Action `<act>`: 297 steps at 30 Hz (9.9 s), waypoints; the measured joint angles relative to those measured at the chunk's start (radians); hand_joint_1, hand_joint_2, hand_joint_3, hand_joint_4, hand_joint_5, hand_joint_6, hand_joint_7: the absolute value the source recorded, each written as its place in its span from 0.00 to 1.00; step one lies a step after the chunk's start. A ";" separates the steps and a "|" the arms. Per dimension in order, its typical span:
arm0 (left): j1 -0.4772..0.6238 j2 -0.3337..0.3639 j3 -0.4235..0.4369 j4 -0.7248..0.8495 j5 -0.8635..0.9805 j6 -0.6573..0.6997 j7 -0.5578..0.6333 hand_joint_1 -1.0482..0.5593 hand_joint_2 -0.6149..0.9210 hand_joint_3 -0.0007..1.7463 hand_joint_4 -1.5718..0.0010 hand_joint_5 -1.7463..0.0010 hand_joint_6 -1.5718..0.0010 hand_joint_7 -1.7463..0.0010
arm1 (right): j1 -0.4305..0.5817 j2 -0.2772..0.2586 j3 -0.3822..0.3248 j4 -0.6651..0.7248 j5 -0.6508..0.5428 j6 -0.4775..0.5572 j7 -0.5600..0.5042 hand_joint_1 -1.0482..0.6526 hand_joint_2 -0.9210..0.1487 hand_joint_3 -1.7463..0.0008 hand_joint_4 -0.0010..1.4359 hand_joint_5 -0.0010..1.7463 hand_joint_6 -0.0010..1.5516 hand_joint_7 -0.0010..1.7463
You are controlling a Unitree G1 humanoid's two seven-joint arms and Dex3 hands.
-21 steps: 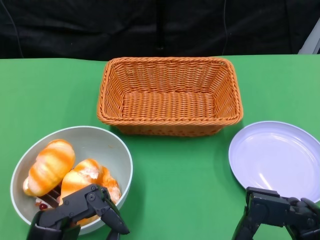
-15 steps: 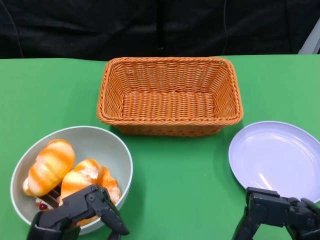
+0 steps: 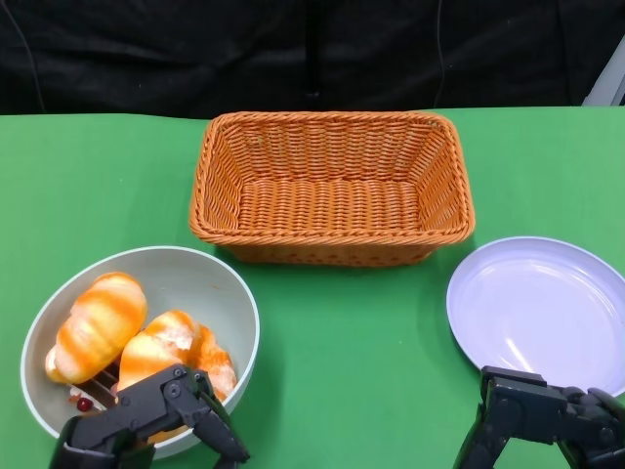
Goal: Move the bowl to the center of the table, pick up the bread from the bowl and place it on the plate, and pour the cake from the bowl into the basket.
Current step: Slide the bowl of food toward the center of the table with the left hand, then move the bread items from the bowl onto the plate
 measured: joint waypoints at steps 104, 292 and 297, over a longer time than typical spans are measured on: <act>-0.397 0.196 0.334 0.038 -0.397 1.527 -0.127 0.26 1.00 0.35 1.00 1.00 1.00 1.00 | 0.021 -0.004 -0.004 0.040 -0.035 -0.049 -0.020 0.63 0.83 0.00 0.64 0.95 0.58 0.76; -0.138 0.037 0.009 -0.184 0.116 0.913 0.124 0.26 1.00 0.32 0.93 0.66 0.80 0.99 | -0.671 -0.170 -0.091 0.575 -0.331 0.745 -0.133 0.58 0.36 0.48 0.54 1.00 0.57 0.37; -0.135 0.037 0.009 -0.189 0.117 0.922 0.124 0.27 1.00 0.33 0.93 0.66 0.81 0.99 | -0.700 -0.202 -0.039 0.573 -0.350 0.860 -0.016 0.43 0.03 0.90 0.27 0.38 0.34 0.04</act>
